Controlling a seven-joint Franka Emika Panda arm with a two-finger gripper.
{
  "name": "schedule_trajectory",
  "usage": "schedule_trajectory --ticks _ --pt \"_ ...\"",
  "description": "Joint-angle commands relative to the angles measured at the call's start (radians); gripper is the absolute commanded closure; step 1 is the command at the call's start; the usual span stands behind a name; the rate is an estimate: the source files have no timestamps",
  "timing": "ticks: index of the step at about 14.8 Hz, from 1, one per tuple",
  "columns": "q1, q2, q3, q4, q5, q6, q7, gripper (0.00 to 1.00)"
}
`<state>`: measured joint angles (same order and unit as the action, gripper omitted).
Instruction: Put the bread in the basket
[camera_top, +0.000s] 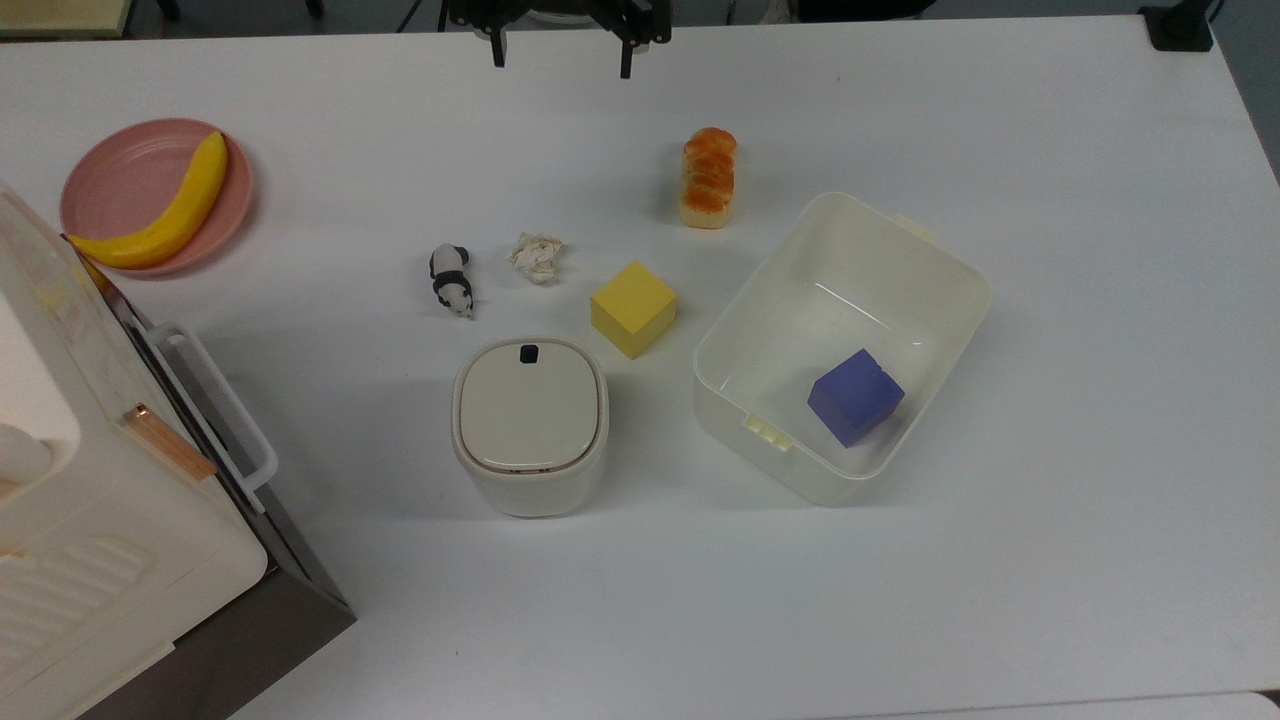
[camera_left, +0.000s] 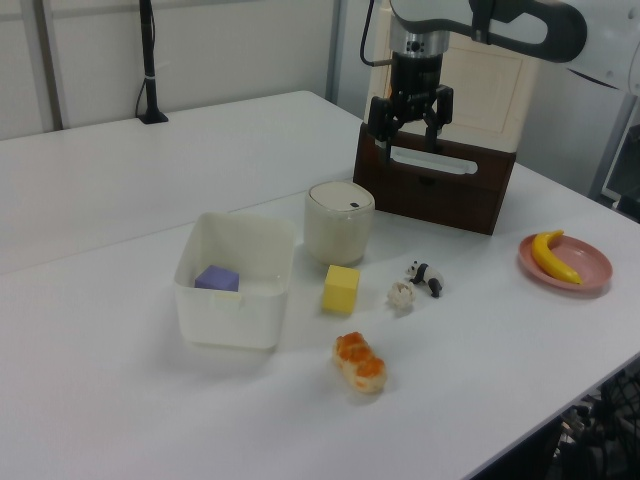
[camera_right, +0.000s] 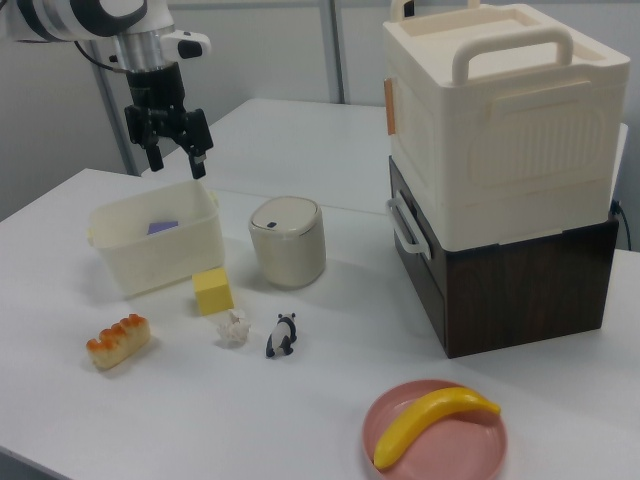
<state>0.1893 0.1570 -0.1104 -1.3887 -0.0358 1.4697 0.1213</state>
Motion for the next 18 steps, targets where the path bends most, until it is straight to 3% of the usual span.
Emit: schedule_trajectory --ticks 1,18 --pt "0.013 -0.016 -0.005 -0.012 0.009 -0.072 -0.035 0.00" --pt "0.004 -0.007 -0.011 -0.012 0.010 -0.039 -0.045 0.00"
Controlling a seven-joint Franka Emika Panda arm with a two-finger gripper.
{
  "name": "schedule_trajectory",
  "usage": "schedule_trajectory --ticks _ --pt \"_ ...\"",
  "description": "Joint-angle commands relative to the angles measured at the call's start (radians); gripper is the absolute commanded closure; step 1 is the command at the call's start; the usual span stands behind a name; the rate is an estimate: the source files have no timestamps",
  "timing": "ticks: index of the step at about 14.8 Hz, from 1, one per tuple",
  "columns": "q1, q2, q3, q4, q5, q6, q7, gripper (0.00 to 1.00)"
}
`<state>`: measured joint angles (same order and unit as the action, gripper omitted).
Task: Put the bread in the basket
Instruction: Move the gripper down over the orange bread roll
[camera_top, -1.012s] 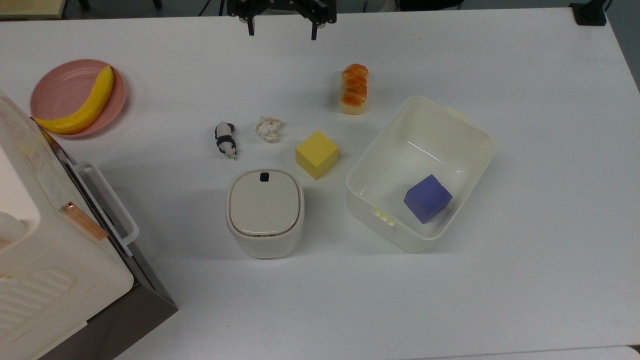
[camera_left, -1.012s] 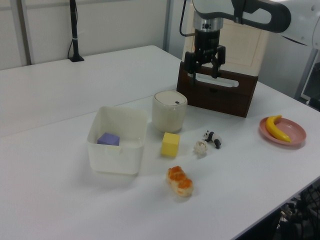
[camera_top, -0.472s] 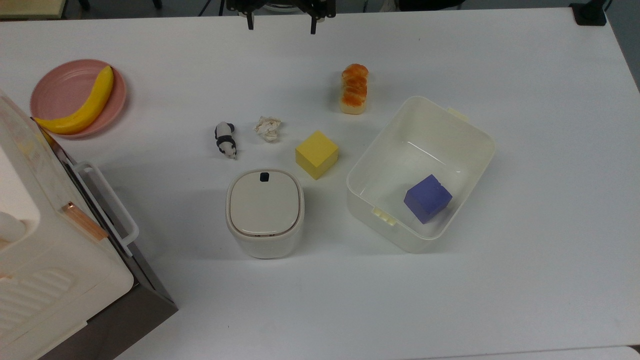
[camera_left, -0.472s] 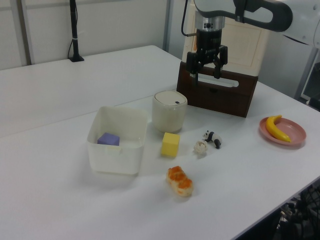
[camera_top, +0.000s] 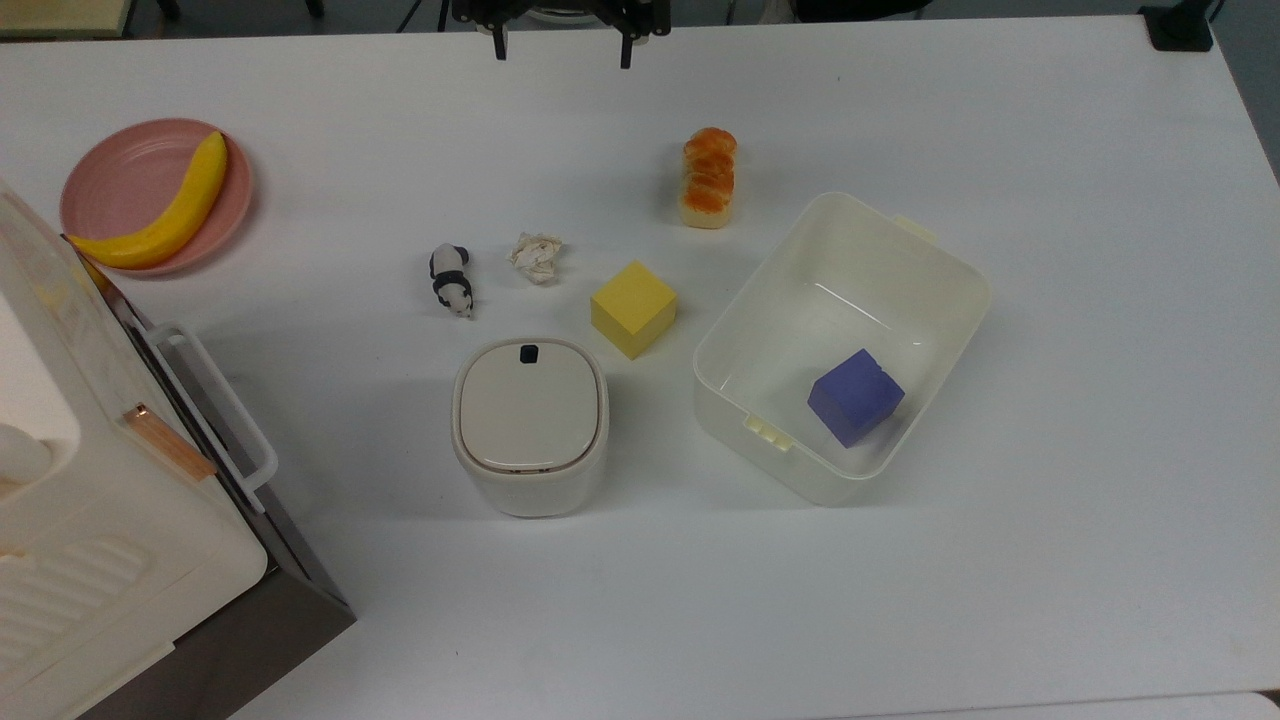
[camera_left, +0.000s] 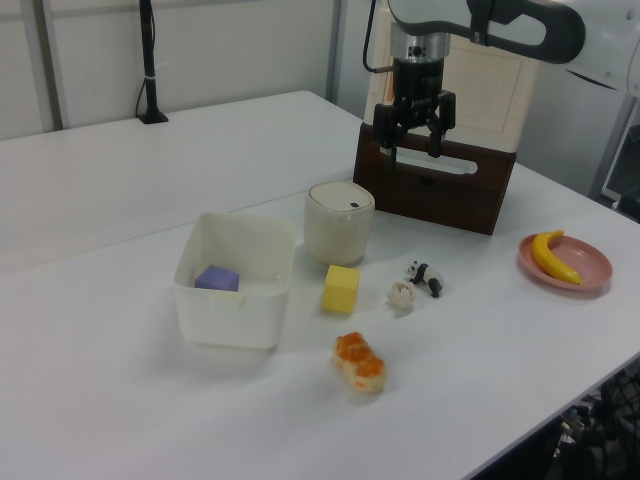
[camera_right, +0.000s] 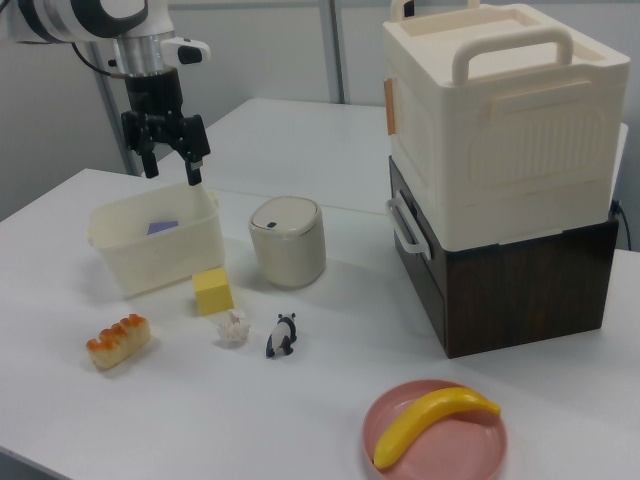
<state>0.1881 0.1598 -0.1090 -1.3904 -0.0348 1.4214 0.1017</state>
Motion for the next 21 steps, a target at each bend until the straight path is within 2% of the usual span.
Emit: schedule_trajectory --ticks 1,15,18,21 --pt "0.004 -0.008 -0.015 -0.015 0.009 0.028 -0.025 0.00" --pt "-0.015 0.089 -0.015 -0.030 0.009 0.091 -0.085 0.02" --pt "0.010 0.096 -0.005 -0.113 0.006 0.093 -0.099 0.02" --pt "0.092 0.087 -0.005 -0.206 0.007 0.088 -0.085 0.02"
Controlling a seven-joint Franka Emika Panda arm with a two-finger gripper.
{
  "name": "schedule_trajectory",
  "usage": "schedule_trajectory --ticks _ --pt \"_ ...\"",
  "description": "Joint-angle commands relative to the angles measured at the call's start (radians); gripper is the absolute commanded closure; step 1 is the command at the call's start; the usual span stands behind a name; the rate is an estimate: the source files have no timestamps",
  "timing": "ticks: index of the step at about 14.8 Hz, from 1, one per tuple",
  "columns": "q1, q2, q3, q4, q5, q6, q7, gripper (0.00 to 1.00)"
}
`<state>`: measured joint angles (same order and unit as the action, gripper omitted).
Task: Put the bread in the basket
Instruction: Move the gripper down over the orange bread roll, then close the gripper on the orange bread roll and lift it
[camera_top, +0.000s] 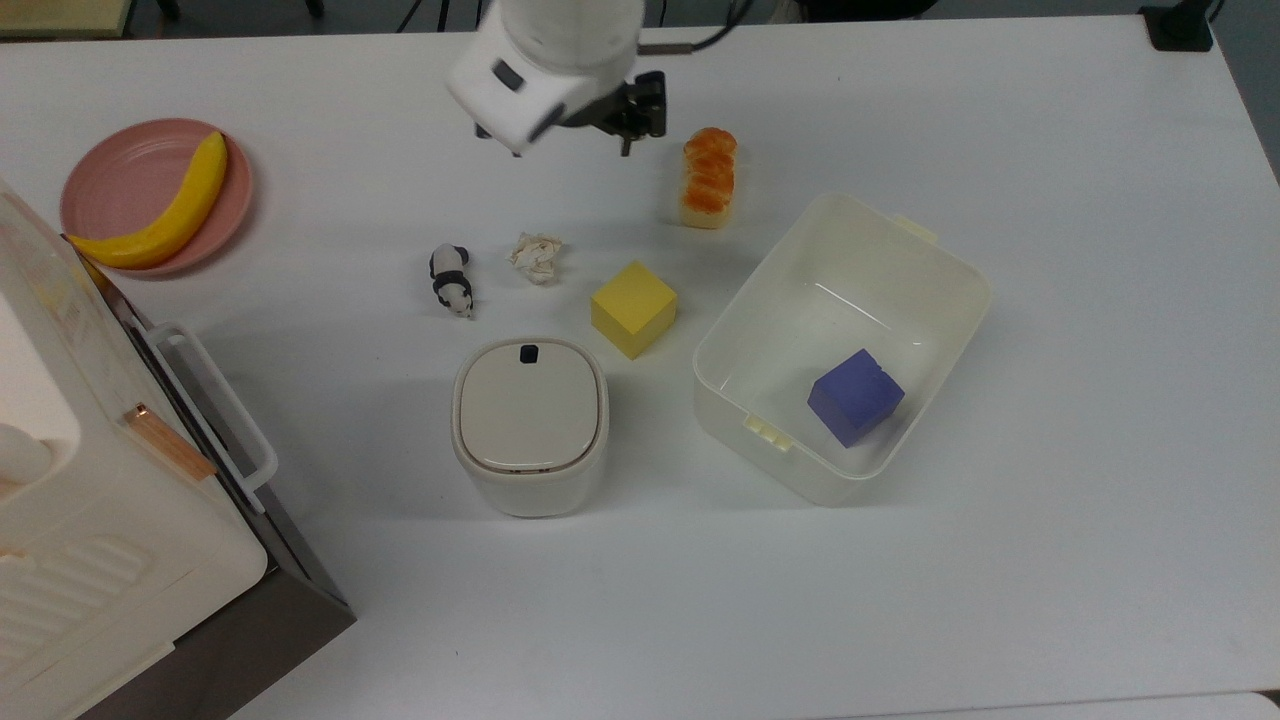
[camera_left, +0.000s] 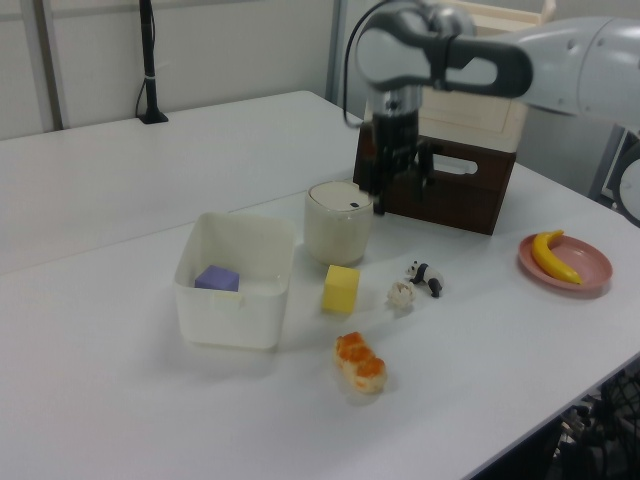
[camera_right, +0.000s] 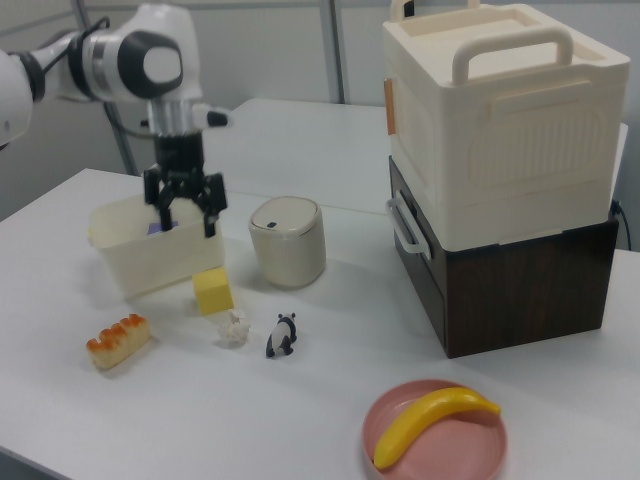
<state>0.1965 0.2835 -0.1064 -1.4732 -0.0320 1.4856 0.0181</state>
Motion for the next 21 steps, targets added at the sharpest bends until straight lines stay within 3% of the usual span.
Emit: schedule_trajectory --ticks 1,4,7,13,18,19,21 --pt "0.110 -0.043 -0.007 -0.168 0.006 0.028 0.008 0.02" --pt "0.191 -0.049 -0.007 -0.278 0.036 0.120 0.084 0.02" --pt "0.267 -0.052 -0.009 -0.421 0.035 0.348 0.232 0.02" --pt "0.307 -0.043 -0.009 -0.472 0.032 0.403 0.240 0.03" --pt "0.322 -0.041 -0.009 -0.527 0.009 0.420 0.227 0.25" --pt "0.330 -0.043 -0.009 -0.542 0.004 0.420 0.217 0.32" --pt "0.327 -0.041 -0.009 -0.555 -0.016 0.420 0.171 0.60"
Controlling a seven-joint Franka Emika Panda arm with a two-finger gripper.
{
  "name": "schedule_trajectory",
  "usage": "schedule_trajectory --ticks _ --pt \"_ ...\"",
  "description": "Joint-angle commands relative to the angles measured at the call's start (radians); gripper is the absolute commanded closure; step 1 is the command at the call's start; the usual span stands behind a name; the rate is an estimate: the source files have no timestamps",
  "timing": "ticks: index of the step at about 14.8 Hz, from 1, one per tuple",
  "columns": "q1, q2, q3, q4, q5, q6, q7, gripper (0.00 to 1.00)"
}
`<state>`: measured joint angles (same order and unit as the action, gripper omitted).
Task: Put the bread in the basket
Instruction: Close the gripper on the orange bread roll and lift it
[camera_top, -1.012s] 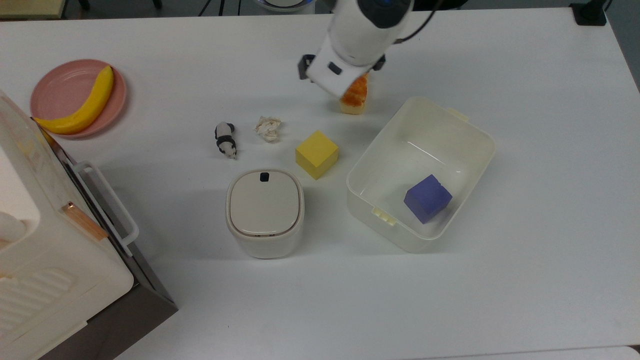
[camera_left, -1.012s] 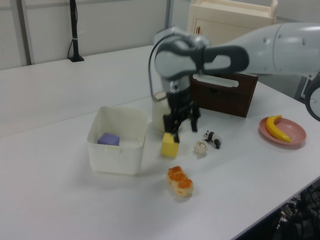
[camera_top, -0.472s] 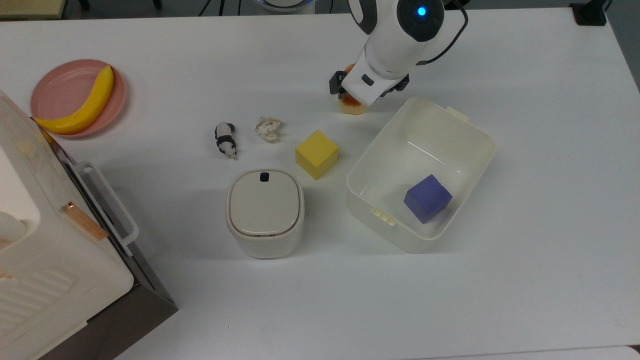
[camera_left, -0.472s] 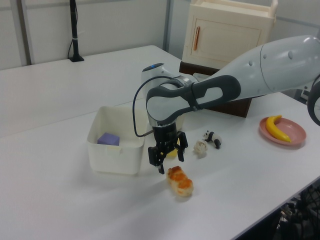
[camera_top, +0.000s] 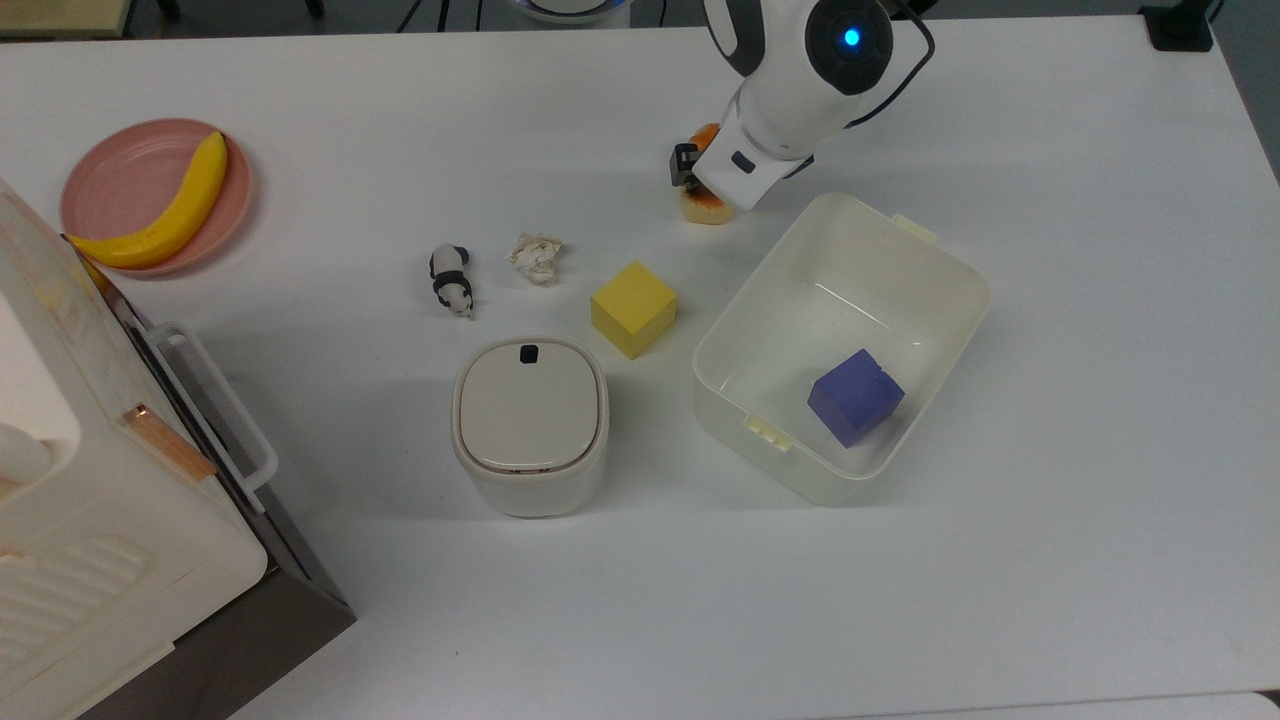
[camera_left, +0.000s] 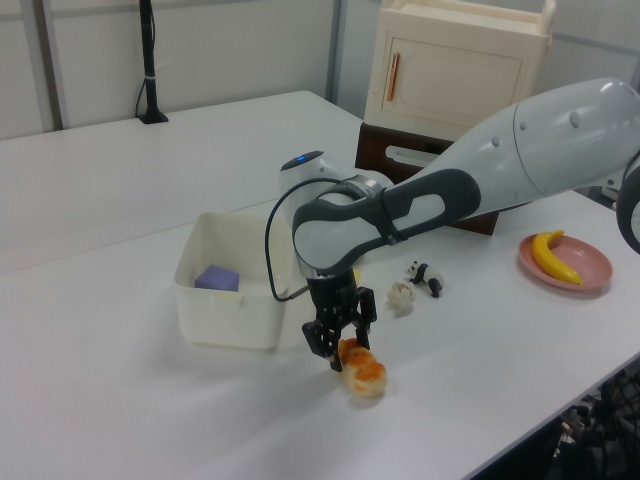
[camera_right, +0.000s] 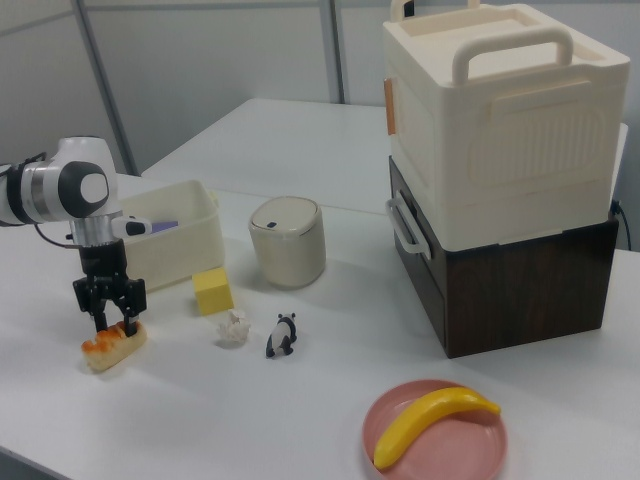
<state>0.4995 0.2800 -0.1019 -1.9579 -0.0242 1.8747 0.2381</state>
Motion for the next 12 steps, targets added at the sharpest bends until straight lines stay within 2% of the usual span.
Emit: schedule_trajectory --ticks 1,2,5,6,8,9,11,12 --pt "0.016 -0.044 -0.013 -0.069 -0.023 0.026 -0.075 0.79" --pt "0.011 -0.054 -0.013 -0.064 -0.023 0.017 -0.088 0.98" --pt "0.008 -0.137 -0.018 -0.029 -0.022 -0.073 -0.118 1.00" --pt "0.007 -0.151 -0.022 0.023 -0.011 -0.142 -0.143 1.00" --pt "-0.013 -0.142 -0.025 0.201 0.021 -0.297 -0.174 1.00" --pt "-0.030 -0.140 -0.025 0.274 0.070 -0.342 -0.172 1.00" --pt "-0.080 -0.137 -0.027 0.377 0.148 -0.347 -0.151 1.00" --pt "-0.100 -0.119 -0.027 0.419 0.161 -0.339 -0.120 1.00"
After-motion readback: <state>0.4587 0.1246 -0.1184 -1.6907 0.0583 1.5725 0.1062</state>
